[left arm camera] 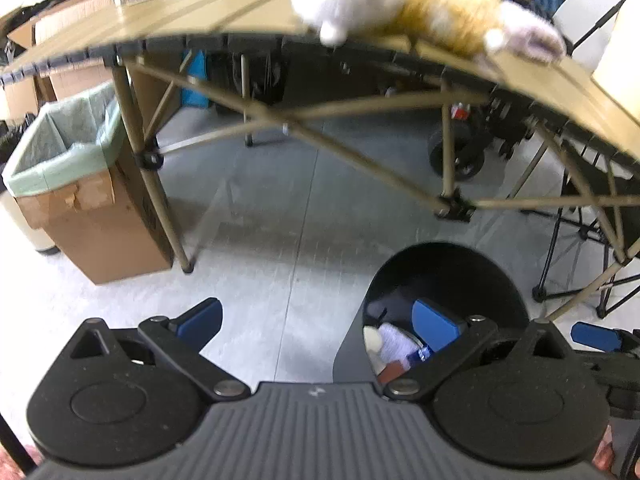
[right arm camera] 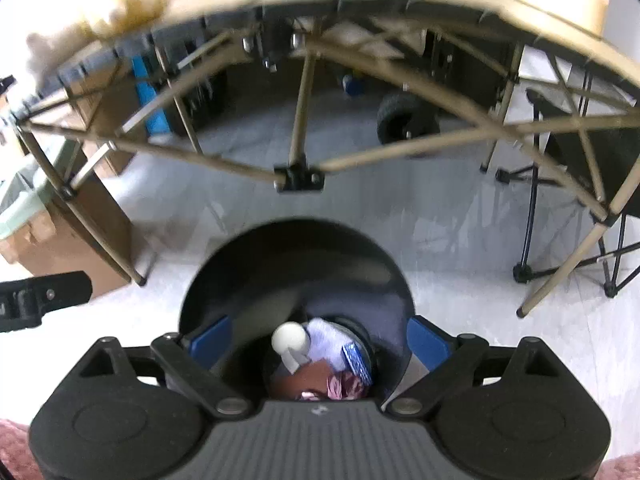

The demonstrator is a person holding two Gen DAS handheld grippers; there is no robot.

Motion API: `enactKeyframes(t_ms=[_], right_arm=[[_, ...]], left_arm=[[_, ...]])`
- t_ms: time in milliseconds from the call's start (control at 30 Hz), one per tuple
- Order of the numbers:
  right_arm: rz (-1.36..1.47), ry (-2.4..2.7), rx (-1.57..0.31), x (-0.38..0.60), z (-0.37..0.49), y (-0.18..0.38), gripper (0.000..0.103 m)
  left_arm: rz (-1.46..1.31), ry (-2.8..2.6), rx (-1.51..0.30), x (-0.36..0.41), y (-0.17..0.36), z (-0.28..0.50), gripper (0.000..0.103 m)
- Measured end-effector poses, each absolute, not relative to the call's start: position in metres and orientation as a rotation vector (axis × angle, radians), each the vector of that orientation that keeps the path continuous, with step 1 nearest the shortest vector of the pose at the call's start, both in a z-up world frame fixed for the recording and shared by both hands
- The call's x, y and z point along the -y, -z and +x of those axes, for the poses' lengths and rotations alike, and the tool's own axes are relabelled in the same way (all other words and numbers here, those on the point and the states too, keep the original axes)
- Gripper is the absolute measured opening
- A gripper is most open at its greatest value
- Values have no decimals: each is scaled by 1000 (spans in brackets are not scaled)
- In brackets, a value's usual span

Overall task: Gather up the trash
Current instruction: 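Raise both tools from the bin back toward the table, then close the right tool on the white and yellow plush lamb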

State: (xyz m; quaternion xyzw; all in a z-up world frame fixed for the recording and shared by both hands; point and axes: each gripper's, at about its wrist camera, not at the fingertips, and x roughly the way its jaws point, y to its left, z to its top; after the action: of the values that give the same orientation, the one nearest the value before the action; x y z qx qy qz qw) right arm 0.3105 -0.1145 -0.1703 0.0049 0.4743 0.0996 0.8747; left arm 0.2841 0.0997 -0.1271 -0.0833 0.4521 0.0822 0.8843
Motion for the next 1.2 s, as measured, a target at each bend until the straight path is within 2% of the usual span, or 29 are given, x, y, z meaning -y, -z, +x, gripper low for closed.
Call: enactKeyframes(t_ms=[167,300,500,833,1200], right_arm=[[2,-239,-874,123,297,131,94],[-7,-277,-753,125,293,92,101],[-78,-381,-630,102,309,51,103],[-245,-471,-568,34,366,20,103],[-373,-493,-595,-19,400,28,103]], left_arm=[[-166,-188,-902,-103,110,279,103],[-170,-215,-877,-111,97,274,103],[-205,-263,-850,-133,79,266,103],[-202,-324,-791,-159,49,262,103],[-162,-352,-790,-185,44,278,103]])
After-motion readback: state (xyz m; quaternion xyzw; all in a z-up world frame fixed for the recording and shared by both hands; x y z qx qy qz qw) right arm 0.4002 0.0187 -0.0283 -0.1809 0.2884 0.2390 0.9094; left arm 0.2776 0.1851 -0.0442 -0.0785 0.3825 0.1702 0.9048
